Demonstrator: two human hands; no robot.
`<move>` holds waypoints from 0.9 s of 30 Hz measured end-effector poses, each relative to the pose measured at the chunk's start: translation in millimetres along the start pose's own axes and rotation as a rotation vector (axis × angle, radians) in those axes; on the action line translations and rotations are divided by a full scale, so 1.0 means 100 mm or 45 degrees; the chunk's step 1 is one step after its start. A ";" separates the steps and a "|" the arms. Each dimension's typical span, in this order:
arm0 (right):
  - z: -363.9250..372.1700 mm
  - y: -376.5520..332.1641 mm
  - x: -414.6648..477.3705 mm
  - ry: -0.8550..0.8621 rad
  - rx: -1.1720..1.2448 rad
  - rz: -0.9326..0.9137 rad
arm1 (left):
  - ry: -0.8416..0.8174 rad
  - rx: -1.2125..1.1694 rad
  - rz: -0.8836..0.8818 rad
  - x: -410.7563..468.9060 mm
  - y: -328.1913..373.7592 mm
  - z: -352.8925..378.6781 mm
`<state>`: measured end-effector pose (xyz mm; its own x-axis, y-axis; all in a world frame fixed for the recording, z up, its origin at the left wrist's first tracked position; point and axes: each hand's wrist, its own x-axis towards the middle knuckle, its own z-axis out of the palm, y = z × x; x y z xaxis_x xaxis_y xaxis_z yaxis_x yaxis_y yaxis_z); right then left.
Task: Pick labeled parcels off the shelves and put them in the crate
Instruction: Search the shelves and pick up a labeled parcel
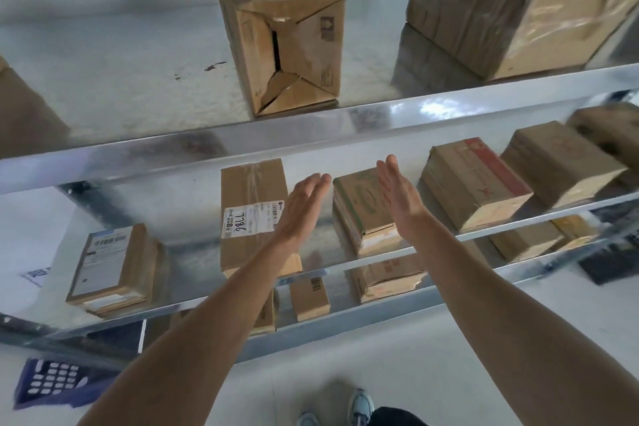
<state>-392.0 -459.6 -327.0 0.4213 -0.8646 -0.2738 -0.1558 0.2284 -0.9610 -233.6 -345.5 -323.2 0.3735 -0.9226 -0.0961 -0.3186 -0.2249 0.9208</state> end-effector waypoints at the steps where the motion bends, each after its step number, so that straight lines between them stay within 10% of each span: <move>1: -0.10 0.01 0.00 0.020 -0.026 0.012 | -0.047 -0.040 -0.048 0.02 -0.01 0.08; 19: -0.86 0.28 0.54 -0.394 -0.127 0.337 | 0.174 -0.584 -0.776 0.27 0.00 1.05; 27: -0.92 0.23 0.52 -0.425 -0.101 0.138 | 0.291 -0.733 -0.710 0.26 0.03 1.10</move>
<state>-456.0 -540.3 -359.6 0.6650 -0.6404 -0.3843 -0.2793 0.2640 -0.9232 -321.0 -404.5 -364.6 0.5318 -0.6234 -0.5732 0.4374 -0.3773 0.8163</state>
